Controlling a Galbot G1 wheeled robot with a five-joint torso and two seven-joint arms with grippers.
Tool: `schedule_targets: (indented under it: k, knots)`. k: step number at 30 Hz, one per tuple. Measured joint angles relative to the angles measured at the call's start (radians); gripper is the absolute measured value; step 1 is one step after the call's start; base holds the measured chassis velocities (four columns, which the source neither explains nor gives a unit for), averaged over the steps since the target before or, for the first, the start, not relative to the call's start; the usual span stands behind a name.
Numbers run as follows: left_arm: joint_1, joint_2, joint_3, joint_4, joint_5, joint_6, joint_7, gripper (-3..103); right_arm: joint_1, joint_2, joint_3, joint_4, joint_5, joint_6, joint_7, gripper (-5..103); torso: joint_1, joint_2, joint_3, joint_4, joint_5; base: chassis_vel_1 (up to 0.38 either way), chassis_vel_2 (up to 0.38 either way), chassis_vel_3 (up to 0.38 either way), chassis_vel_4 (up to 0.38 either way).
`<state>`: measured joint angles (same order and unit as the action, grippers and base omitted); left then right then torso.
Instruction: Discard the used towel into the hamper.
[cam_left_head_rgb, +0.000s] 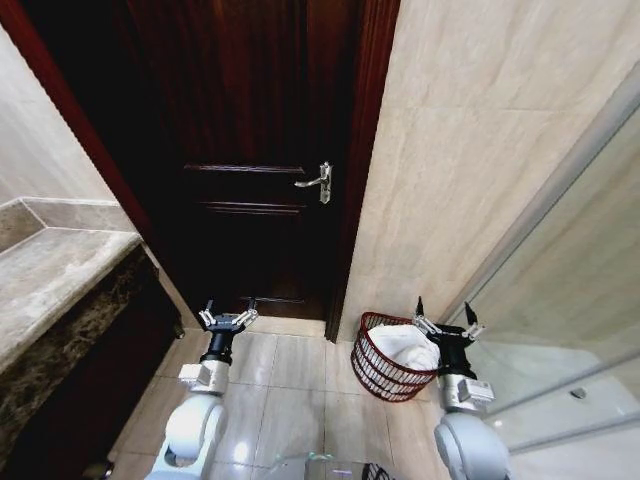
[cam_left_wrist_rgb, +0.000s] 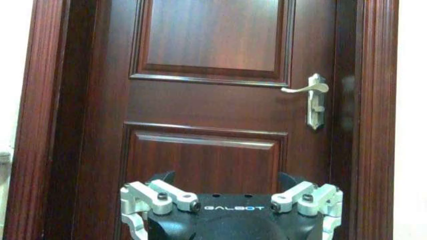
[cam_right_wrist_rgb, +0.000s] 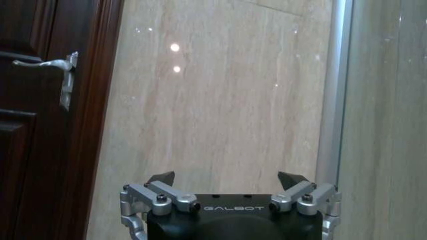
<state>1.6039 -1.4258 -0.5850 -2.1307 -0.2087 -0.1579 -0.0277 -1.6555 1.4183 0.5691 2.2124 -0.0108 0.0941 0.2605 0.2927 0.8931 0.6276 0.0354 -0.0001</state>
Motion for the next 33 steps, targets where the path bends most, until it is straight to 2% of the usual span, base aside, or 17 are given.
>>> schedule_targets:
  k: [20,24,29,32,33]
  knots:
    - [0.002,0.002,-0.003,-0.003,-0.005,-0.004,0.001,100,0.002,0.001,-0.004,0.006,0.007,-0.003,0.0,100,0.033,0.075,0.041,0.0001,0.0001,0.0,0.0,0.0,0.0]
    - [0.006,0.005,-0.003,-0.007,-0.007,-0.002,0.003,100,-0.011,0.001,0.007,0.017,0.05,-0.016,-0.027,100,0.042,0.095,0.053,0.0001,0.0,0.0,0.0,0.0,0.0]
    - [0.032,0.014,-0.016,-0.04,-0.03,0.041,0.026,100,-0.034,0.001,0.051,0.04,0.124,-0.057,-0.102,100,0.052,0.118,0.066,0.0002,0.0001,0.0,0.0,0.0,0.0]
    - [0.049,0.022,-0.029,-0.079,-0.046,0.116,0.027,100,-0.06,0.013,0.078,0.067,0.172,-0.098,-0.14,100,0.061,0.138,0.077,0.0002,0.0,0.0,0.0,0.0,0.0]
    - [0.049,0.022,-0.029,-0.079,-0.046,0.116,0.027,100,-0.06,0.013,0.078,0.067,0.172,-0.098,-0.14,100,0.061,0.138,0.077,0.0002,0.0,0.0,0.0,0.0,0.0]
